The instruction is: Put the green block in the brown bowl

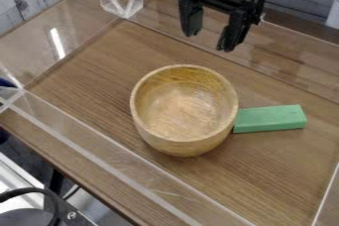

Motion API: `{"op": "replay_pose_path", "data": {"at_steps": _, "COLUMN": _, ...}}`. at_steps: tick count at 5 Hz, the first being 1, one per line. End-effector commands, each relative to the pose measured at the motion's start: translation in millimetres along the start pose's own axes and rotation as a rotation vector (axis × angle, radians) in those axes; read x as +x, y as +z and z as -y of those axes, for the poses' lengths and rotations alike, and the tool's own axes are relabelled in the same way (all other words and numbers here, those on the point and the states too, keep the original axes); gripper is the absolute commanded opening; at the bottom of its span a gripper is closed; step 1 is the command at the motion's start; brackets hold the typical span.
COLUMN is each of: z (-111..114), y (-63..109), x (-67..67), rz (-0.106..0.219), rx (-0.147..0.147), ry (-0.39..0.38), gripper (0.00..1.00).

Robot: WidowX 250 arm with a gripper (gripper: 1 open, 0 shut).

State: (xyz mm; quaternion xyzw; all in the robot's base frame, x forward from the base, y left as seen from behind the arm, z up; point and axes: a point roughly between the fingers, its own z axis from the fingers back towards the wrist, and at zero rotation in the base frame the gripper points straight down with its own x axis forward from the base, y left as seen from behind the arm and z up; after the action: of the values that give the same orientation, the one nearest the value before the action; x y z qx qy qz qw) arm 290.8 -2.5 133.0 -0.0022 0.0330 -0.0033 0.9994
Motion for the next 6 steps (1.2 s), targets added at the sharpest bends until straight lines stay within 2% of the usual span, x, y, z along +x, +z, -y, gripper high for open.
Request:
{"op": "replay_pose_path", "data": {"at_steps": 1, "z": 14.0, "y": -5.2, "x": 0.1, "rz": -0.01, "rx": 0.005, "ry": -0.158, "gripper": 1.0}}
{"op": "replay_pose_path", "data": {"at_steps": 3, "z": 57.1, "y": -19.0, "x": 1.1, "rz": -0.007, "rx": 0.018, "ry": -0.553, "gripper": 1.0}}
{"op": "replay_pose_path", "data": {"at_steps": 4, "z": 80.9, "y": -30.5, "x": 2.4, "rz": -0.011, "rx": 0.024, "ry": -0.678, "gripper": 1.0}}
{"op": "replay_pose_path", "data": {"at_steps": 6, "z": 97.1, "y": -53.0, "x": 15.6, "rz": -0.015, "rx": 0.024, "ry": -0.84, "gripper": 1.0}}
